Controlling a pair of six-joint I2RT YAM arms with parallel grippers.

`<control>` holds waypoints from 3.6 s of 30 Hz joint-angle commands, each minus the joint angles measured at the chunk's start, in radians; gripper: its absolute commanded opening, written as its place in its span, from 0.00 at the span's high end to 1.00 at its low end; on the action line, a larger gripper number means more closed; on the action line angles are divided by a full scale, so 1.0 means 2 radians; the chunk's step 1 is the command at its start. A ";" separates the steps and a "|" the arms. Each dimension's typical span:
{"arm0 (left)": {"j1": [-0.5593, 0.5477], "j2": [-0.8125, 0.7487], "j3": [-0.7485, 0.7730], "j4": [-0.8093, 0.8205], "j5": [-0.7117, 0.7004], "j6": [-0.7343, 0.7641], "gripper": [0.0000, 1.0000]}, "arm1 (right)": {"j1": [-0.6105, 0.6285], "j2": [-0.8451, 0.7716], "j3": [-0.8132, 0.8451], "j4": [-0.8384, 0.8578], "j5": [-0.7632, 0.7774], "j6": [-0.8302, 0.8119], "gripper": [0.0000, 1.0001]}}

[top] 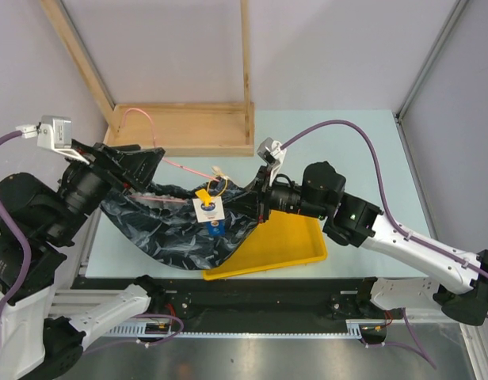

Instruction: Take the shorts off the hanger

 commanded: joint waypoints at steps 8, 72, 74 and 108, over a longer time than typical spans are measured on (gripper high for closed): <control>0.001 0.025 -0.016 0.009 -0.020 0.040 0.49 | 0.012 -0.023 -0.001 0.066 -0.031 -0.002 1.00; 0.001 -0.067 -0.139 0.123 -0.104 0.109 1.00 | 0.014 -0.037 0.035 -0.002 0.138 0.004 1.00; 0.001 -0.077 -0.146 0.128 -0.105 0.107 1.00 | 0.014 -0.045 0.034 -0.019 0.168 0.001 1.00; 0.001 -0.104 -0.182 0.262 0.026 -0.291 1.00 | 0.014 -0.056 -0.033 0.156 0.127 0.049 1.00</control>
